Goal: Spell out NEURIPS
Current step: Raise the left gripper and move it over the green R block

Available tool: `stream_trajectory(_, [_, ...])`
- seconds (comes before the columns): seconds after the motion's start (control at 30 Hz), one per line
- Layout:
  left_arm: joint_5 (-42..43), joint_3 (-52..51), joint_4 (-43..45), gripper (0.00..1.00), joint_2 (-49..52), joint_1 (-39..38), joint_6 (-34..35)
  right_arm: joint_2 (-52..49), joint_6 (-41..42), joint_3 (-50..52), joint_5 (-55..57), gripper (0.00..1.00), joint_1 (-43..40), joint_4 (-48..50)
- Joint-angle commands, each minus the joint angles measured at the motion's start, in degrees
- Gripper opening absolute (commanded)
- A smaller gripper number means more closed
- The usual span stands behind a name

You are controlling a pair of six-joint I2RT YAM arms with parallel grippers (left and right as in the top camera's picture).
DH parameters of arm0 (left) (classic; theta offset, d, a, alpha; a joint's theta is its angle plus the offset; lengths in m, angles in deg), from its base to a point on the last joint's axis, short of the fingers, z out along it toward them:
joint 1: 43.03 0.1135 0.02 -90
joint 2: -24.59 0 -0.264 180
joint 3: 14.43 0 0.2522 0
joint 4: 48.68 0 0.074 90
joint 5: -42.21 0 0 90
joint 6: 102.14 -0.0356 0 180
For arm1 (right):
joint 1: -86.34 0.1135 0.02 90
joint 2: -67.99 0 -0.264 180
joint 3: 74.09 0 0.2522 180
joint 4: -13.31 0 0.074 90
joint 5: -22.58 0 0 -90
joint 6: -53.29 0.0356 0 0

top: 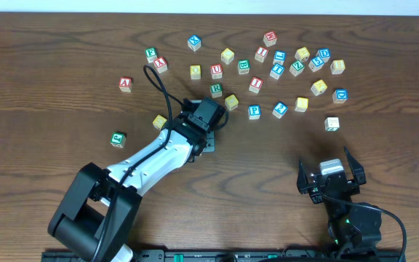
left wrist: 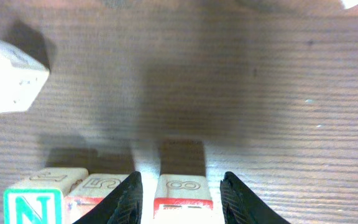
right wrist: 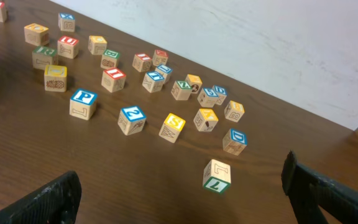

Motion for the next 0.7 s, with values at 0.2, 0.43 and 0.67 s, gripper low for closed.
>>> stream_trajectory(0.2, [-1.9,7.1,-2.8,0.40,0.6,0.2,-3.8,0.4,0.7,0.1,-0.1,0.99,-0.8,-0.2])
stream_trajectory(0.43, [-1.9,14.4,-9.8,0.47,0.6,0.3,-4.0,0.4,0.7,0.1,-0.1,0.99,-0.8,-0.2])
stream_trajectory(0.67, [-1.9,20.2,-12.2,0.59,0.6,0.3,-4.0,0.4,0.7,0.1,-0.1,0.99,-0.8,-0.2])
